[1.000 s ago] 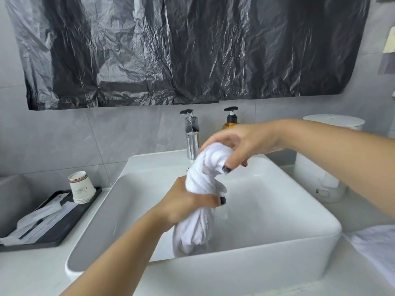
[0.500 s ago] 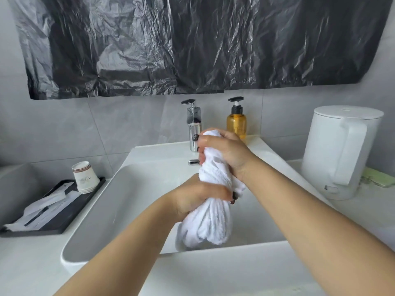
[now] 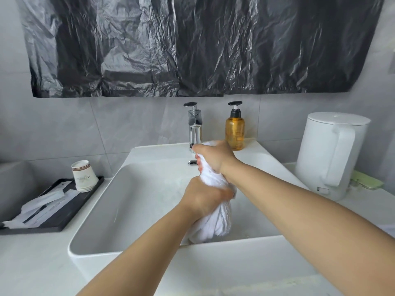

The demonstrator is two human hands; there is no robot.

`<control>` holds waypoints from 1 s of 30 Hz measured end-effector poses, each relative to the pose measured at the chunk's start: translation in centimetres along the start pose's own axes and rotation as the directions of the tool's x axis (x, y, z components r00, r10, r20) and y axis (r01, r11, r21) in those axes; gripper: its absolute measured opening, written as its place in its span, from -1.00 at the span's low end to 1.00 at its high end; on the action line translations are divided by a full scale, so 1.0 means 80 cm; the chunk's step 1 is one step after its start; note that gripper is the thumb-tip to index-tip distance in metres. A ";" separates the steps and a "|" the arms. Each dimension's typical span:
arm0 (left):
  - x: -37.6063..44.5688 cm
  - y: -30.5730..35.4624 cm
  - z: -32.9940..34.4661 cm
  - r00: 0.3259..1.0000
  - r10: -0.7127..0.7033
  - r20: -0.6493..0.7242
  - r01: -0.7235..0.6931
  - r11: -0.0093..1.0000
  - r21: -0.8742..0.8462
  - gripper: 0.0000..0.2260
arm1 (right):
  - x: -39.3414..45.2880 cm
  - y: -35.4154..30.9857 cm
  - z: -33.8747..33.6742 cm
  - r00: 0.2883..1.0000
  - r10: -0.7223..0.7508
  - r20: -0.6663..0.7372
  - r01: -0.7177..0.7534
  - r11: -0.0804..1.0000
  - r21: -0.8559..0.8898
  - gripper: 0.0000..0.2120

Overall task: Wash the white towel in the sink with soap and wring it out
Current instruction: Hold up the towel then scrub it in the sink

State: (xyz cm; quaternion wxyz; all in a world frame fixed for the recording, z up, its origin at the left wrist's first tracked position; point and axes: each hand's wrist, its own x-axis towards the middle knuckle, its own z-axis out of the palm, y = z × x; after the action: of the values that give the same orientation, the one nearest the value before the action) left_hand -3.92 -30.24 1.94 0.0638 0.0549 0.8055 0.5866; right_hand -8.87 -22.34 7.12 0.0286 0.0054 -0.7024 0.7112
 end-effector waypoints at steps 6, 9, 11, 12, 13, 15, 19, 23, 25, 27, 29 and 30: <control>0.003 -0.008 -0.006 0.998 -0.031 -0.046 0.028 0.997 -0.073 -0.77 | 0.006 0.004 0.015 0.993 -0.084 -0.086 0.066 0.979 -0.194 -0.73; 0.006 -0.010 -0.006 0.997 -0.035 -0.072 0.032 0.999 -0.044 -0.80 | 0.005 0.004 0.017 0.986 -0.134 -0.103 0.098 0.949 -0.299 -0.81; 0.008 -0.009 -0.006 0.997 -0.025 -0.078 0.024 1.000 -0.004 -0.78 | 0.003 0.003 0.017 0.985 -0.145 -0.093 0.115 0.954 -0.277 -0.83; 0.007 -0.008 -0.007 0.996 -0.014 -0.088 0.015 1.000 0.012 -0.79 | 0.003 0.003 0.017 0.985 -0.150 -0.081 0.127 0.963 -0.239 -0.82; 0.006 -0.007 -0.009 0.994 -0.006 -0.108 0.008 1.000 0.018 -0.80 | 0.001 0.000 0.015 0.984 -0.165 -0.074 0.144 0.963 -0.229 -0.79; 0.004 -0.002 -0.014 0.989 0.006 -0.149 -0.005 1.000 0.003 -0.79 | -0.003 -0.003 0.006 0.970 -0.236 -0.065 0.199 0.914 -0.354 -0.74; 0.002 0.007 -0.026 0.981 0.036 -0.188 -0.085 0.963 -0.257 -0.68 | -0.023 0.012 -0.022 0.977 -0.160 0.139 0.177 0.978 -0.115 -0.33; 0.003 0.013 -0.044 0.985 0.150 -0.083 -0.171 0.871 -0.461 -0.61 | -0.051 0.042 -0.037 0.875 -0.018 0.483 -0.016 0.998 0.066 -0.45; 0.000 0.013 -0.047 0.975 0.221 -0.013 -0.205 0.877 -0.435 -0.58 | -0.060 0.046 -0.034 0.844 0.021 0.536 0.012 0.998 -0.057 -0.47; -0.003 0.013 -0.046 0.957 0.288 0.045 -0.255 0.902 -0.349 -0.60 | -0.067 0.044 -0.033 0.882 0.031 0.469 0.060 0.982 -0.179 -0.54; -0.006 0.013 -0.046 0.947 0.300 0.117 -0.247 0.909 -0.336 -0.67 | -0.075 0.043 -0.037 0.916 -0.001 0.401 0.079 0.981 -0.177 -0.62; -0.010 0.014 -0.046 0.944 0.280 0.172 -0.199 0.904 -0.378 -0.69 | -0.077 0.043 -0.041 0.927 -0.021 0.376 0.078 0.987 -0.138 -0.66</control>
State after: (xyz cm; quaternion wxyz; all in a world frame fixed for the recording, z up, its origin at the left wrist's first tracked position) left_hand -3.75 -33.43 4.18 0.0894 0.2070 0.6609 0.7158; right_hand -2.77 -19.34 3.34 -0.0870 0.1560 -0.7462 0.6413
